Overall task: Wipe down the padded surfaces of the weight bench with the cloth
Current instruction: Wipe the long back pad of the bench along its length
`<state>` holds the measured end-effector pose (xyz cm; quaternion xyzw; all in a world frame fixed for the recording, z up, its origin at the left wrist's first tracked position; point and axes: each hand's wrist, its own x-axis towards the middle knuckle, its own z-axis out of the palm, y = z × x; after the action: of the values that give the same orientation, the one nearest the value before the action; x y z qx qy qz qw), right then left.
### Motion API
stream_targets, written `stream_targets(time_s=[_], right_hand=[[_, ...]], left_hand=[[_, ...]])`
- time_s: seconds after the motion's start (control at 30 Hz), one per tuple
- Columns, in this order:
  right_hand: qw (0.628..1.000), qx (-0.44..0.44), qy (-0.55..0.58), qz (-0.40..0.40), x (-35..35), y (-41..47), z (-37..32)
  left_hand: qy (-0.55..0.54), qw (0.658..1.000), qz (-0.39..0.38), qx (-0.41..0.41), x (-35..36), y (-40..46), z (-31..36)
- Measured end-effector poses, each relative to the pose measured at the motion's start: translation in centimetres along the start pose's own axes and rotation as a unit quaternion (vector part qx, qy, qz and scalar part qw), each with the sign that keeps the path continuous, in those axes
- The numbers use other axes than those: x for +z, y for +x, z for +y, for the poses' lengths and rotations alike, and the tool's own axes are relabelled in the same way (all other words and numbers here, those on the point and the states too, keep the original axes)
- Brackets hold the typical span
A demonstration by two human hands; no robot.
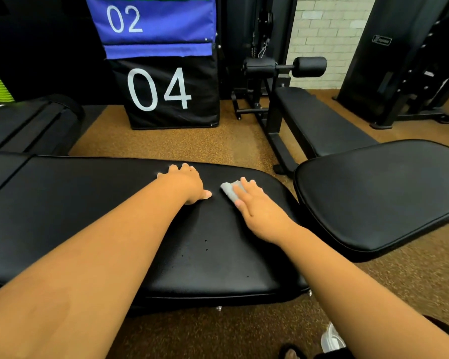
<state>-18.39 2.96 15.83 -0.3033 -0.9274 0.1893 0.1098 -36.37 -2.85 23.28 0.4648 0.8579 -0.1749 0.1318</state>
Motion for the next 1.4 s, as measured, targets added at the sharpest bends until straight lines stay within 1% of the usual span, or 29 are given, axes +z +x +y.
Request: stream_targets(time_s=[0.03, 0.07, 0.13, 0.17, 0.2, 0.23, 0.27, 0.33, 0.4, 0.43, 0.47, 0.53, 0.6, 0.67, 0.7, 0.77, 0.9, 0.97, 1.03, 1.1, 1.17, 1.23, 1.33, 1.4], right_hand=[[1.000, 0.007, -0.006, 0.006, -0.3, -0.1, 0.8], [0.999, 0.033, -0.015, 0.014, -0.6, 0.1, 1.9], [0.992, 0.120, -0.033, 0.029, -1.1, 0.5, 3.6], [0.987, 0.151, -0.045, 0.039, -1.1, 0.5, 3.9], [0.984, 0.162, -0.053, 0.054, -0.9, 0.5, 3.5], [0.985, 0.150, -0.061, 0.066, -0.7, 0.2, 2.5], [0.989, 0.116, -0.058, 0.067, -0.3, -0.5, 1.3], [0.998, 0.026, -0.006, 0.052, 0.5, -2.7, -1.0], [0.997, -0.046, 0.039, 0.048, 0.5, -5.3, -2.0], [0.997, -0.049, 0.049, 0.039, 0.2, -6.1, -1.7], [0.997, -0.032, 0.056, 0.033, -0.2, -6.4, -0.9], [0.998, 0.028, 0.058, 0.028, -0.7, -6.1, 1.4], [0.993, 0.094, 0.055, 0.035, -1.2, -5.4, 3.0], [0.990, 0.124, 0.043, 0.046, -1.1, -4.8, 3.3], [0.991, 0.120, 0.030, 0.053, -0.8, -4.8, 2.9], [0.995, 0.084, 0.005, 0.059, 0.1, -5.5, 1.3], [1.000, 0.006, 0.012, 0.024, 0.9, -8.4, -1.5], [1.000, -0.003, 0.001, 0.013, 0.3, -9.1, -0.9], [0.999, 0.043, -0.010, 0.021, -0.3, -9.1, 0.8], [0.993, 0.113, -0.020, 0.036, -0.8, -8.6, 2.1], [0.987, 0.150, -0.028, 0.053, -0.5, -8.0, 1.7], [0.988, 0.135, -0.040, 0.066, 0.4, -7.8, -0.4], [0.997, 0.046, -0.023, 0.060, 1.5, -9.1, -4.5], [0.999, 0.006, -0.008, 0.042, 1.5, -10.7, -5.5]], left_hand=[[-0.011, 1.000, 0.007, 0.000, -0.1, -0.4, 0.0], [-0.019, 1.000, 0.014, 0.000, -0.1, -0.8, 0.0], [-0.035, 0.999, 0.036, 0.005, -0.1, -1.6, -0.2], [-0.042, 0.998, 0.054, 0.010, -0.1, -1.9, -0.3], [-0.044, 0.996, 0.077, 0.017, 0.0, -2.3, -0.3], [-0.045, 0.993, 0.104, 0.025, 0.1, -2.9, -0.4], [-0.050, 0.989, 0.136, 0.033, 0.3, -3.8, -0.4], [-0.076, 0.978, 0.188, 0.047, 0.9, -6.0, -0.6], [-0.092, 0.972, 0.208, 0.053, 2.4, -8.6, -0.8], [-0.091, 0.972, 0.209, 0.054, 3.4, -9.8, -0.9], [-0.087, 0.973, 0.206, 0.056, 4.3, -10.9, -0.9], [-0.075, 0.976, 0.197, 0.058, 6.0, -12.3, -0.7], [-0.072, 0.975, 0.205, 0.057, 7.3, -12.7, -0.4], [-0.074, 0.971, 0.222, 0.057, 8.2, -12.7, -0.1], [-0.075, 0.969, 0.229, 0.059, 8.6, -12.8, 0.1], [-0.072, 0.965, 0.243, 0.063, 9.2, -12.8, 0.3], [-0.070, 0.958, 0.270, 0.062, 9.6, -12.9, 0.2], [-0.070, 0.956, 0.275, 0.069, 9.7, -13.0, 0.2], [-0.068, 0.956, 0.277, 0.073, 9.9, -13.0, 0.3], [-0.072, 0.954, 0.281, 0.069, 9.9, -13.0, 0.3], [-0.076, 0.953, 0.286, 0.065, 10.0, -13.0, 0.4], [-0.078, 0.952, 0.288, 0.065, 10.1, -12.9, 0.4], [-0.084, 0.949, 0.295, 0.069, 10.1, -12.8, 0.5], [-0.080, 0.950, 0.295, 0.071, 10.1, -12.8, 0.5]])
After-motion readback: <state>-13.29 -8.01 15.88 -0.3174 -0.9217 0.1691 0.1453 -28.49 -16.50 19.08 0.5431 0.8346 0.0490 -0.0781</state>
